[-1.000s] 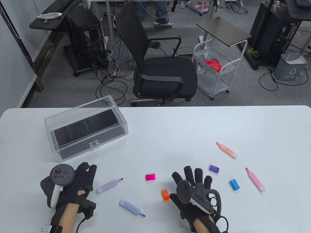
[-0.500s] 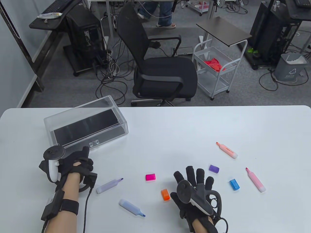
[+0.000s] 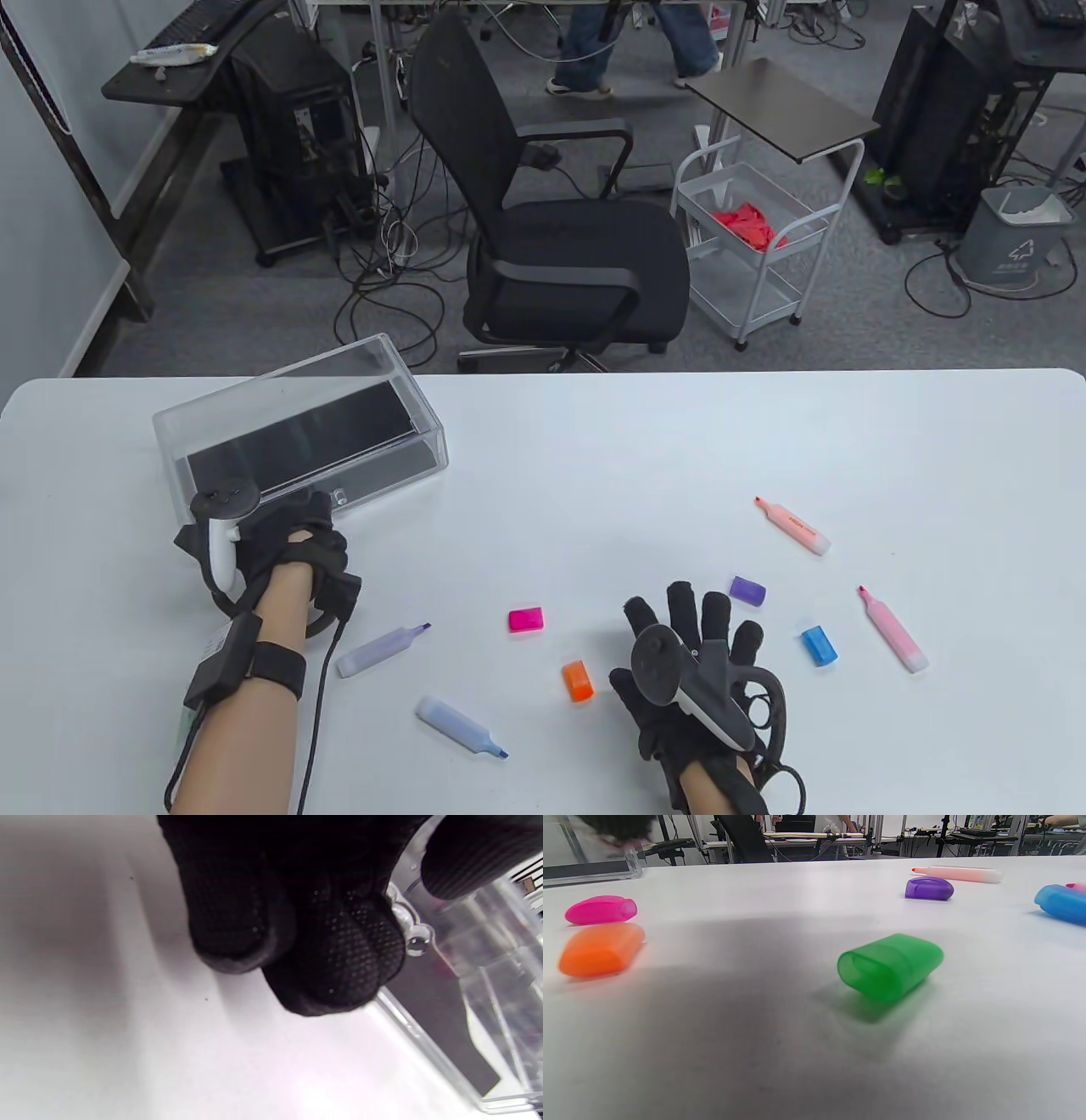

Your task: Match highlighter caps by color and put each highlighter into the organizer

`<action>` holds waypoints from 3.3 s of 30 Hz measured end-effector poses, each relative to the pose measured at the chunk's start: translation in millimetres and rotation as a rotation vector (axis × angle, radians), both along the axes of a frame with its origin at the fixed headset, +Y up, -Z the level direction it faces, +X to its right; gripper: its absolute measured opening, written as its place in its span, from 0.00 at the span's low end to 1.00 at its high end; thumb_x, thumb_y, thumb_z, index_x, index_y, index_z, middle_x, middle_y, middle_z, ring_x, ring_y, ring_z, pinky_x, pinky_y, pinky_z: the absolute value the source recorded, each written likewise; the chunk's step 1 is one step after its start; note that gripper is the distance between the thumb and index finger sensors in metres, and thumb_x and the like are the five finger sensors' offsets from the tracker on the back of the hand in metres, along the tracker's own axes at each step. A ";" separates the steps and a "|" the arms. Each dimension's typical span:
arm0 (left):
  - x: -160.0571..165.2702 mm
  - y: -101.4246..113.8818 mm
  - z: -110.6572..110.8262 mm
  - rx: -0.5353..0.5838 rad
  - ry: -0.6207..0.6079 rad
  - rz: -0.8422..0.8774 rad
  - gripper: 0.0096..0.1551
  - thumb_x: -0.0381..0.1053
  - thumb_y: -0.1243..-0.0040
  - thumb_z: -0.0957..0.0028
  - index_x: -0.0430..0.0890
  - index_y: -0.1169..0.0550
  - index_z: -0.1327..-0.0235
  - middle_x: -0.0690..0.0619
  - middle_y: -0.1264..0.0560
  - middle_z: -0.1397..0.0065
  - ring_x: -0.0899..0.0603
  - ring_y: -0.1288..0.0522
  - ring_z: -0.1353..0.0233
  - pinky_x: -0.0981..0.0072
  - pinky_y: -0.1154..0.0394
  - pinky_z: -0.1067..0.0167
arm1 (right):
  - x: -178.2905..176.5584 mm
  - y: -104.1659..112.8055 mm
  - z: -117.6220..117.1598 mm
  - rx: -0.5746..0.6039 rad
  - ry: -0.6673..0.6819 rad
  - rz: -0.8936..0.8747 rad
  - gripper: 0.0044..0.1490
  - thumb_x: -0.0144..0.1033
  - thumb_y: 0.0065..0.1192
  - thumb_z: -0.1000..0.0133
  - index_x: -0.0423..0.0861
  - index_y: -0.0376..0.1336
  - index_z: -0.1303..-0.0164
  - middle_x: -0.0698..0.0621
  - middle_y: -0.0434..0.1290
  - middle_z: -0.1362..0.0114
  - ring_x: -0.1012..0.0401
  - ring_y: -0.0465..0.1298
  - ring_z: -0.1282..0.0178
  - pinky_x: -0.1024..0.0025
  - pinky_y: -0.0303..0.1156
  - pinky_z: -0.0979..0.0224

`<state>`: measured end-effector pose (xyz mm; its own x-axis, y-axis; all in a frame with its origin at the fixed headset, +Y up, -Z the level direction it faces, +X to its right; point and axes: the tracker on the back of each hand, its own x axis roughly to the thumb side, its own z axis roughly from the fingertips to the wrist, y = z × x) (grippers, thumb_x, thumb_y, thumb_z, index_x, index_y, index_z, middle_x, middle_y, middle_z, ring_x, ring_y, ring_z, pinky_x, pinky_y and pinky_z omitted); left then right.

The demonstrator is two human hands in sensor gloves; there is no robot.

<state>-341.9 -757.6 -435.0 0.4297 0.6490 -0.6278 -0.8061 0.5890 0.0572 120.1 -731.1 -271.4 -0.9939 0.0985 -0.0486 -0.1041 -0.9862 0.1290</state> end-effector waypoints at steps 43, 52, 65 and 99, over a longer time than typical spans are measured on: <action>28.4 -11.4 43.3 0.048 0.160 0.088 0.32 0.65 0.39 0.47 0.39 0.14 0.49 0.61 0.10 0.61 0.51 0.06 0.68 0.65 0.10 0.65 | -3.9 1.7 -2.1 0.032 0.012 -0.028 0.49 0.61 0.57 0.52 0.66 0.39 0.24 0.49 0.31 0.15 0.42 0.29 0.18 0.27 0.26 0.28; 37.7 -11.9 60.6 0.046 0.148 0.090 0.32 0.64 0.39 0.47 0.39 0.14 0.49 0.60 0.10 0.61 0.50 0.06 0.68 0.64 0.10 0.65 | -7.0 3.2 0.1 0.044 0.030 -0.037 0.49 0.61 0.57 0.52 0.66 0.39 0.24 0.49 0.31 0.15 0.42 0.29 0.18 0.27 0.26 0.28; 45.7 14.5 69.6 0.035 -0.005 -0.210 0.40 0.72 0.41 0.50 0.40 0.15 0.47 0.56 0.10 0.59 0.47 0.06 0.66 0.60 0.11 0.65 | -8.6 0.2 -1.1 0.036 0.043 -0.035 0.50 0.61 0.57 0.52 0.66 0.40 0.24 0.49 0.31 0.15 0.42 0.29 0.18 0.27 0.26 0.28; -28.3 23.6 157.5 -0.317 -0.079 -0.771 0.45 0.67 0.34 0.49 0.53 0.36 0.21 0.55 0.33 0.22 0.37 0.25 0.25 0.48 0.25 0.31 | -30.7 -6.1 0.3 0.017 0.131 -0.032 0.49 0.61 0.57 0.52 0.64 0.41 0.23 0.48 0.31 0.15 0.42 0.29 0.18 0.27 0.26 0.28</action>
<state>-370.2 -734.1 -277.5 0.7315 -0.0472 -0.6802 -0.1653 0.9556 -0.2440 89.4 -737.2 -271.1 -0.9880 0.1300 0.0838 -0.1189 -0.9848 0.1265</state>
